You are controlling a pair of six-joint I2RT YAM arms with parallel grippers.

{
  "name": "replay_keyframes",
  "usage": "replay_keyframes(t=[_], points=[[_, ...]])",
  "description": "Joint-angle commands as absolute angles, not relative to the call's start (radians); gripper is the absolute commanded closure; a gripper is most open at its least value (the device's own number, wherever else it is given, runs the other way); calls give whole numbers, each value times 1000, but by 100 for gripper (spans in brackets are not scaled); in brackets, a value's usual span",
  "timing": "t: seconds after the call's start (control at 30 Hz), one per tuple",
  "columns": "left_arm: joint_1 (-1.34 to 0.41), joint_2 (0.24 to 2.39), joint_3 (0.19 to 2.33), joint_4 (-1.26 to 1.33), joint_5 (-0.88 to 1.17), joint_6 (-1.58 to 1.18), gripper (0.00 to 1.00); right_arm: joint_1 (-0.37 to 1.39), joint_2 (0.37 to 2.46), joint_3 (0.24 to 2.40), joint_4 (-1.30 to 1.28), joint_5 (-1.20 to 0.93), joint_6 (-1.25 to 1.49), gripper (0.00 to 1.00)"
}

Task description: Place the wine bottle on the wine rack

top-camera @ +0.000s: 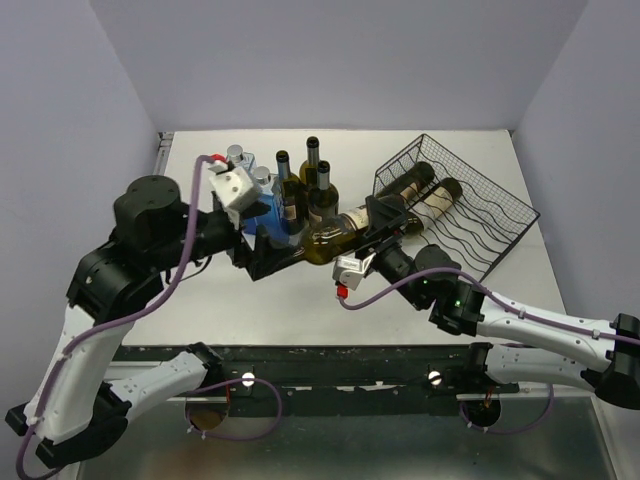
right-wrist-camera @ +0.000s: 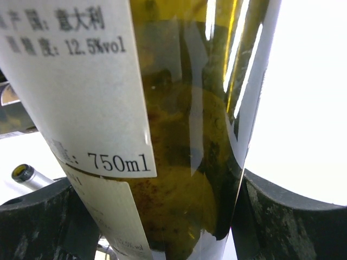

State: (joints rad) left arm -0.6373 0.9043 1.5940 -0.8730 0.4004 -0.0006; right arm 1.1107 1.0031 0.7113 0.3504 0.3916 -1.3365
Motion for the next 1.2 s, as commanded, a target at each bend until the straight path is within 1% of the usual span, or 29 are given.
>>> replay_keyframes(t=[0.0,0.23,0.5,0.67,0.77,0.83,0.9,0.97,1.0,1.03,1.07,1.1,1.17], points=[[-641,988,1560,-1028,486,29,1,1109,973,758,430,420,-1451,99],[-643,1066,1546,-1094,566,77,2,1109,986,788,428,422,-1488,99],[-641,1120,1506,-1130,575,101,11,1109,1015,798,469,414,-1499,99],[-644,1149,1497,-1134,555,107,12,1109,1031,798,498,405,-1494,99],[-650,1169,1494,-1138,554,112,18,1109,1043,799,518,403,-1491,99],[-653,1178,1485,-1143,542,113,25,1109,1046,798,529,405,-1490,99],[-657,1181,1476,-1143,525,117,37,1109,1048,802,540,405,-1477,99],[-657,1183,1471,-1143,514,118,55,1108,1049,801,545,405,-1470,99],[-658,1183,1471,-1141,512,120,62,1108,1049,801,548,406,-1467,99],[-658,1186,1473,-1140,517,118,77,1111,1048,801,549,407,-1463,99],[-658,1187,1477,-1138,523,118,97,1109,1048,796,554,407,-1460,99],[-658,1189,1483,-1131,531,111,100,1111,1045,793,557,402,-1454,99],[-658,1195,1494,-1117,554,103,100,1109,1032,792,558,384,-1431,99]])
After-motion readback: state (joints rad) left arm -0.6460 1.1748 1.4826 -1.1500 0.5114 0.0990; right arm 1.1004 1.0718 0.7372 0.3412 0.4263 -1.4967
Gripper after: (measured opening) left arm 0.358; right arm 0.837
